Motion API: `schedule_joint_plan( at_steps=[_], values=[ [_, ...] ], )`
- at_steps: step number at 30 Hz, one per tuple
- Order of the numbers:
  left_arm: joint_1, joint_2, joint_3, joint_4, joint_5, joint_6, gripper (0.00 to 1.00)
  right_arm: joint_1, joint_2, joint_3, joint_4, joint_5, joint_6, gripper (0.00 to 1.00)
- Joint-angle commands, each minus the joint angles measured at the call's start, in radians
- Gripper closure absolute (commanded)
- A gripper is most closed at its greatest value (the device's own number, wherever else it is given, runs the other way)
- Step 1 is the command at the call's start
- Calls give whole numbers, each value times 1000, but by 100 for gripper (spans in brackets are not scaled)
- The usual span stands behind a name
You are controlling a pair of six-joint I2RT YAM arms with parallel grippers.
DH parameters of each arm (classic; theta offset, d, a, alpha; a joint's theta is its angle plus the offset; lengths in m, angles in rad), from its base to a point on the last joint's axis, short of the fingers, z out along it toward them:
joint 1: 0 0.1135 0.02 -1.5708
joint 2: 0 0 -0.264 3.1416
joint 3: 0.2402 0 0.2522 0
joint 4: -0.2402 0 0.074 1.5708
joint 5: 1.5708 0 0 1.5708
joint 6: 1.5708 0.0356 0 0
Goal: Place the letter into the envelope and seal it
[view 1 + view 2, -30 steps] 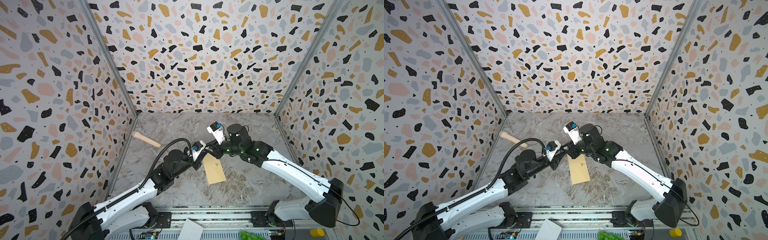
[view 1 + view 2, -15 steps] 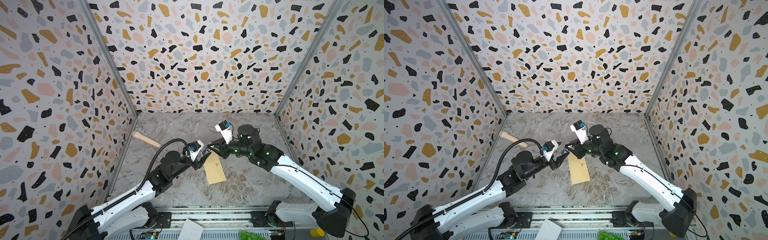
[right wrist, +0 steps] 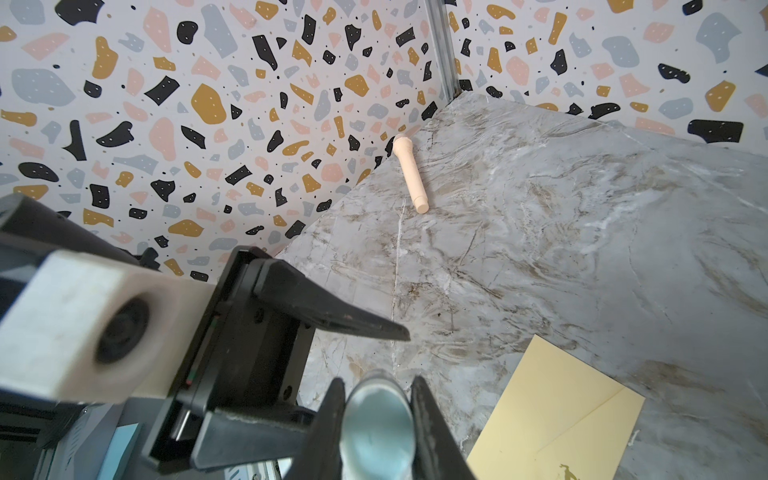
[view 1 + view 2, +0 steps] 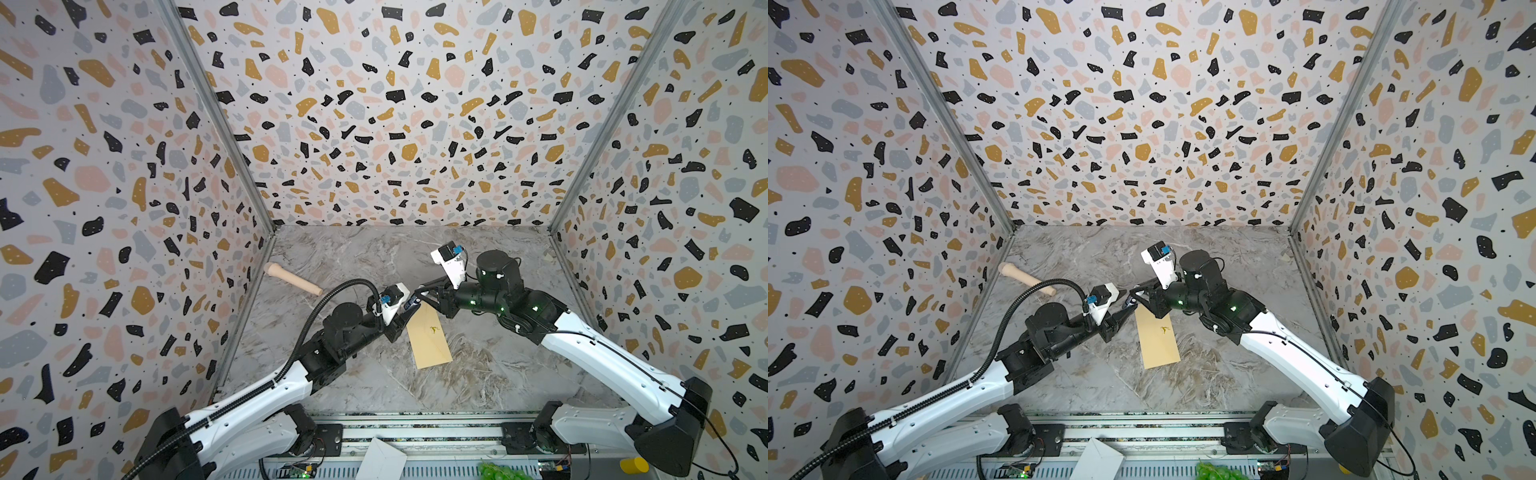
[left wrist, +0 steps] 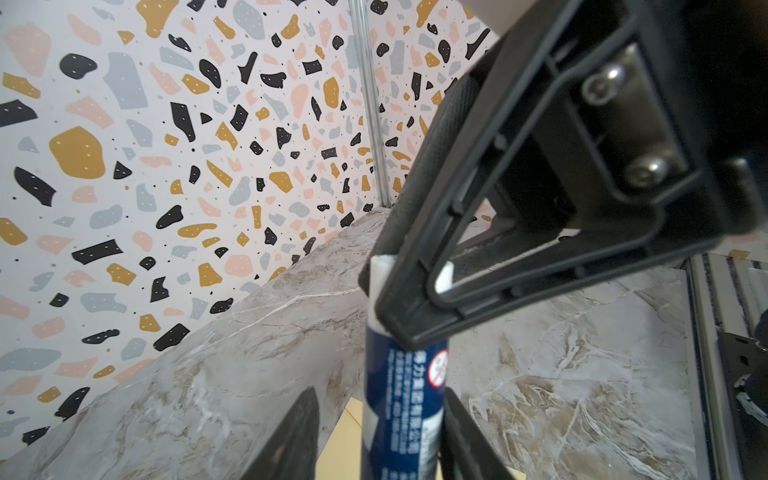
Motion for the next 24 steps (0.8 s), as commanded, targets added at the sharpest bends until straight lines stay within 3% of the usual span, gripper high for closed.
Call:
schedule_joint_plan(
  at_steps=[1, 5, 8, 16, 20, 24],
  values=[
    [-2, 7, -1, 47, 21, 11, 68, -7, -37, -5, 29, -15, 6, 95],
    [-3, 17, -2, 55, 34, 17, 88, -11, -33, -6, 37, -24, 7, 91],
    [-3, 26, 1, 58, 39, 18, 100, -14, -32, -5, 41, -28, 2, 77],
    [-3, 9, -3, 71, 43, 19, 100, -78, -125, -19, 39, 110, -69, 36],
    [-4, -4, -16, 96, 39, 9, 100, -162, -163, -45, 26, 211, -107, 23],
    [-3, -6, -14, 106, 36, 8, 100, -276, -128, -57, -16, 258, -131, 20]
  ],
)
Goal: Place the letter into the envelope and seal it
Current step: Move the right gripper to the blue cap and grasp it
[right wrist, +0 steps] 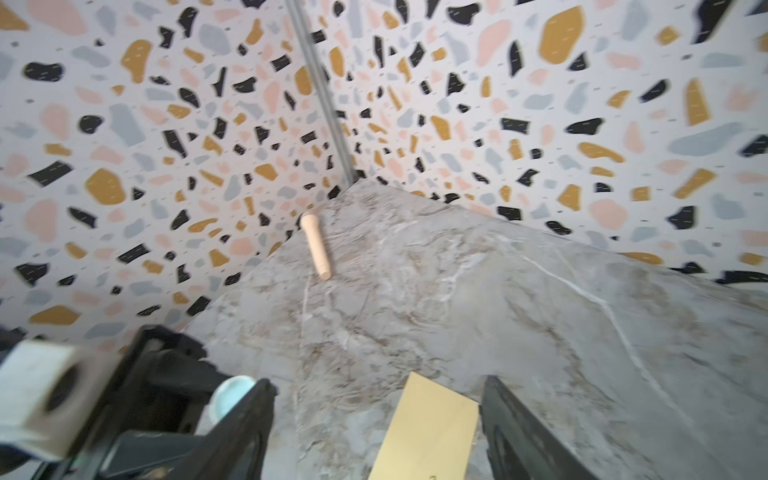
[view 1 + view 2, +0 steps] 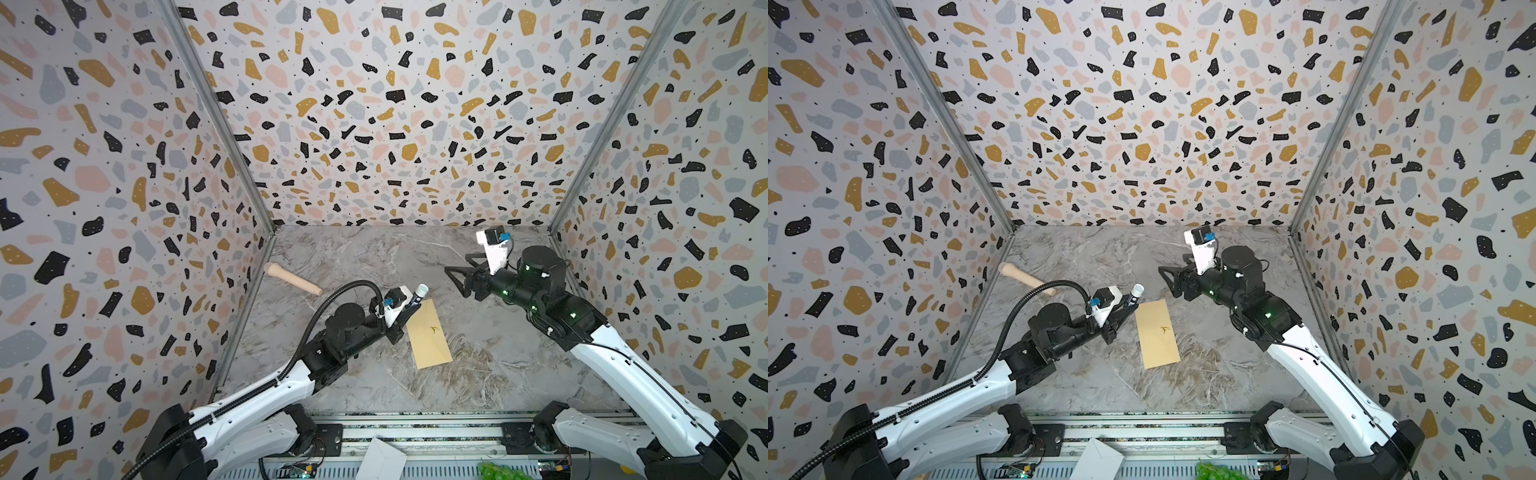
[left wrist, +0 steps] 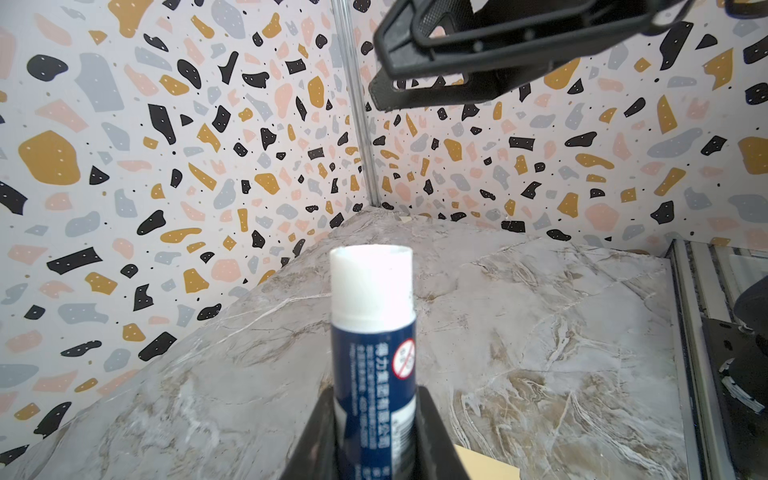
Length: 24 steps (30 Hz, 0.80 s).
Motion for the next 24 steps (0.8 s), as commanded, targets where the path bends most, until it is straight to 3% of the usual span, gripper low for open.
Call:
schedule_joint_plan(
  at_steps=[1, 14, 24],
  values=[
    [1, -17, -4, 80, 5, -4, 100, -77, 43, -23, -40, 84, -40, 19],
    [1, -24, -5, 79, -2, -18, 100, -327, 355, -49, -87, 130, -79, 20],
    [1, -18, -5, 80, 4, -19, 100, -357, 580, -4, -120, 150, -126, 30]
  ],
)
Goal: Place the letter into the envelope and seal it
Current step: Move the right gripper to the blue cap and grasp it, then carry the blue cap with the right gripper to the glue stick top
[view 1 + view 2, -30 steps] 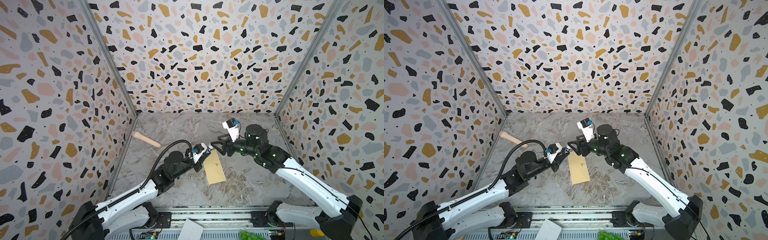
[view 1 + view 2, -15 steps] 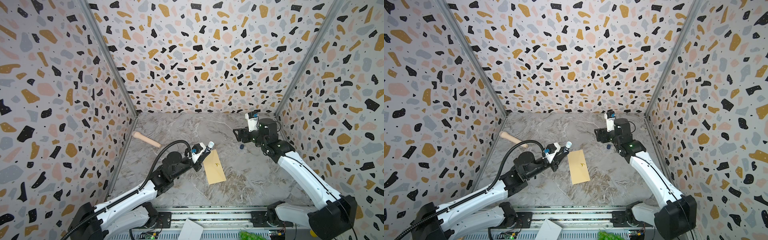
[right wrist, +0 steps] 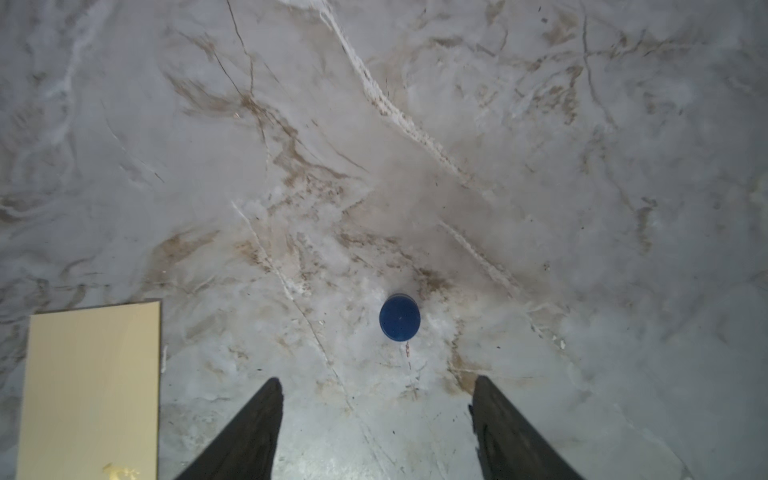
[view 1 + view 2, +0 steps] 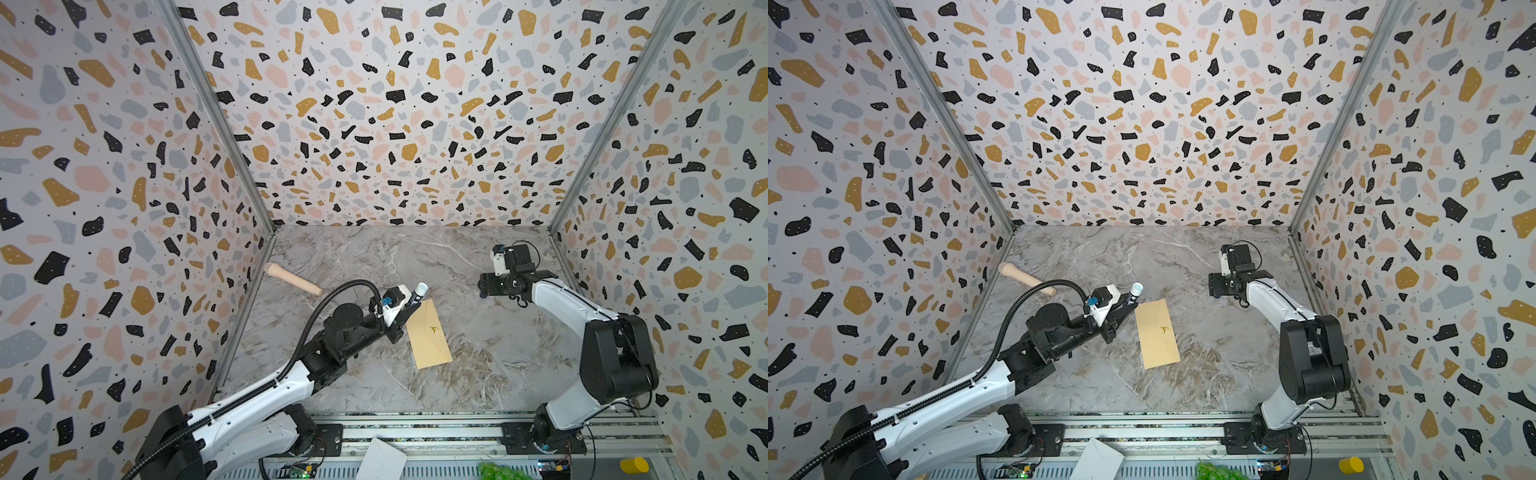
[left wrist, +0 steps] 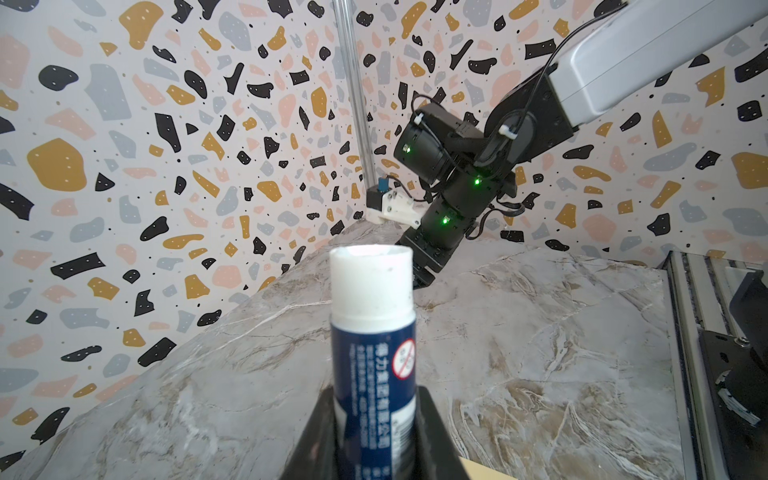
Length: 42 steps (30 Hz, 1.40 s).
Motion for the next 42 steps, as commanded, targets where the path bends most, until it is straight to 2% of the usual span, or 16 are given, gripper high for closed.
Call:
schedule_joint_plan(
  at_steps=[1, 5, 18, 32, 42],
  values=[
    [1, -10, -5, 70, 6, -9, 100, -4, 30, 55, -40, 16, -31, 31],
    [1, -2, -3, 71, 10, -14, 100, -4, 82, 73, -38, 45, -37, 38],
    [1, 15, 7, 64, 9, -10, 100, -4, 216, 163, -48, 78, -56, 48],
    [1, 18, 7, 58, 5, -9, 100, -4, 263, 180, -51, 72, -59, 64],
    [1, 18, 6, 51, 7, -10, 100, -4, 277, 184, -59, 67, -61, 68]
  ],
)
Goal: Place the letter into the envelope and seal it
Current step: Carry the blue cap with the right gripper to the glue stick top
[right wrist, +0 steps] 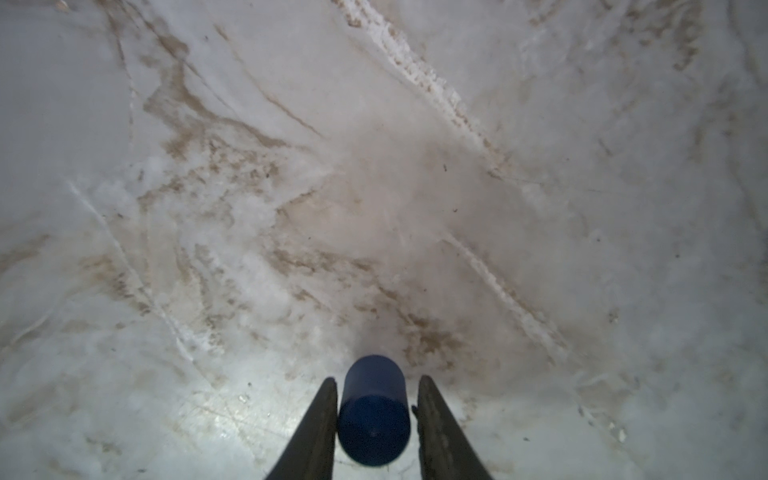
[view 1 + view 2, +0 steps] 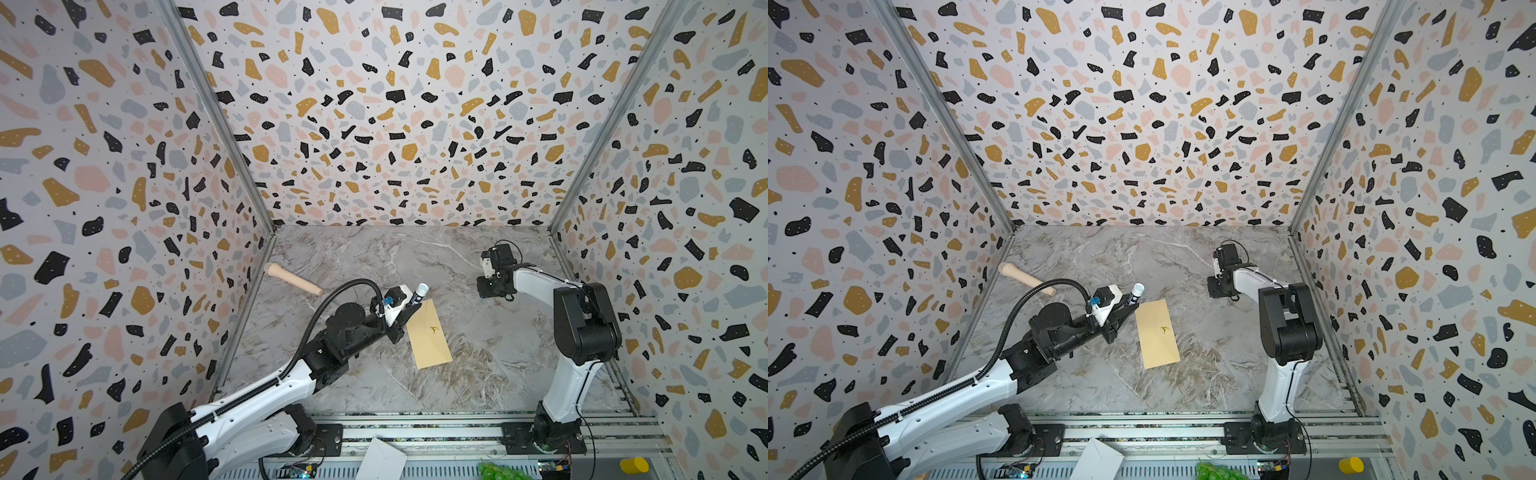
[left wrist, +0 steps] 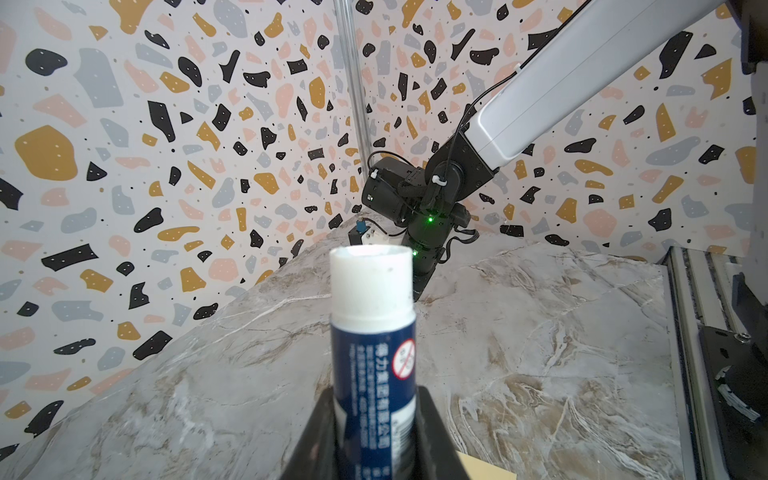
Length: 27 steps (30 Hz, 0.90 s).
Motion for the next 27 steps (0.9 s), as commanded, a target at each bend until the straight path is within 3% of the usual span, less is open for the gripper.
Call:
schedule_joint_plan(
  at_steps=[1, 15, 21, 27],
  values=[
    [1, 1, 7, 52, 6, -5, 100, -3, 7, 35, -27, 0, -6, 69],
    [2, 7, 1, 56, 10, 3, 100, -3, -37, 35, -40, -9, -6, 77],
    [1, 13, -15, 82, 28, 23, 100, -4, -199, 38, -81, -96, 7, 78],
    [1, 23, -23, 109, 81, 44, 100, -1, -498, -9, -113, -297, 41, 80]
  ],
)
